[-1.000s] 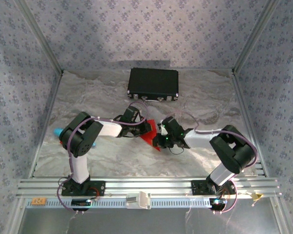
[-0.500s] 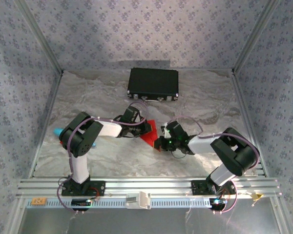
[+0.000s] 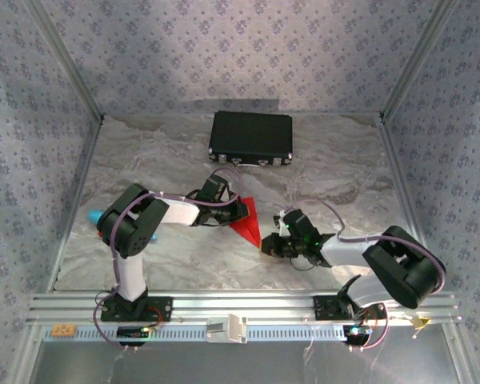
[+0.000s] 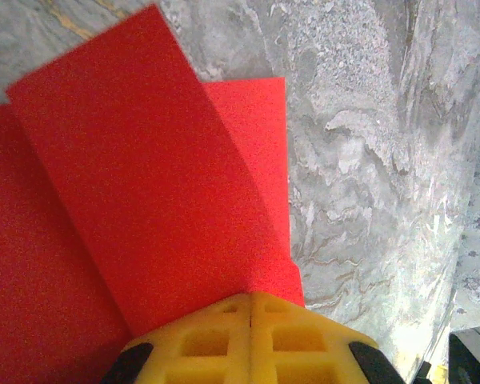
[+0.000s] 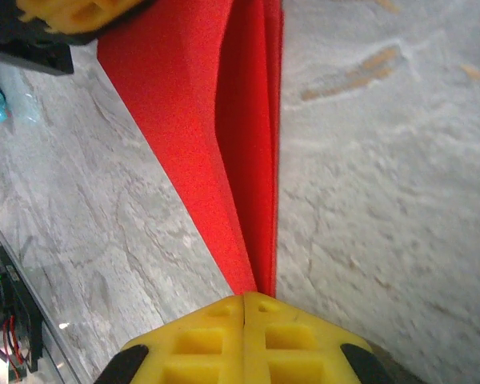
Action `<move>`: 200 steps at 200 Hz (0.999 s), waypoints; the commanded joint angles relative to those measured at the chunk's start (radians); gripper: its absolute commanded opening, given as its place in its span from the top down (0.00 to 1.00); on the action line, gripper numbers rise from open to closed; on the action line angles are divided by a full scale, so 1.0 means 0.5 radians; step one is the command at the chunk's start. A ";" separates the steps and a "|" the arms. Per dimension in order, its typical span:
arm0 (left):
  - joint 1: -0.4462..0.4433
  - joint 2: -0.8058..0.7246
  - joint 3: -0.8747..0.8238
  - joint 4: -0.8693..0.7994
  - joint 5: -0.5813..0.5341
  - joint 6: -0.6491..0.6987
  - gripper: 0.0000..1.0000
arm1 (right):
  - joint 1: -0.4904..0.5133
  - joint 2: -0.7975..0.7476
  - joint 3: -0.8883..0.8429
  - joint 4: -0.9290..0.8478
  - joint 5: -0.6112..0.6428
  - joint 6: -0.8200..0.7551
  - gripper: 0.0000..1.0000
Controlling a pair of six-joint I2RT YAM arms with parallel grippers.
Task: Fold a paper plane with a square sheet of paper (pick it up from the middle)
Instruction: Fourth fold the wing at the center of the table.
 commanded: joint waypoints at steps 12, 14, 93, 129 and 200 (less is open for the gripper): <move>0.025 0.076 -0.049 -0.106 -0.108 0.022 0.95 | 0.015 -0.185 0.021 -0.464 0.017 -0.012 0.98; 0.024 0.073 -0.049 -0.106 -0.107 0.021 0.95 | 0.016 -0.203 0.032 -0.476 0.016 -0.013 0.98; 0.007 0.066 -0.050 -0.113 -0.115 0.028 0.95 | -0.059 -0.056 0.525 -0.545 0.018 -0.137 0.97; 0.003 0.072 -0.046 -0.113 -0.114 0.026 0.95 | -0.037 0.234 0.723 -0.547 0.035 -0.167 0.97; 0.003 0.067 -0.039 -0.125 -0.109 0.027 0.95 | 0.005 0.471 0.926 -0.711 0.108 -0.187 0.97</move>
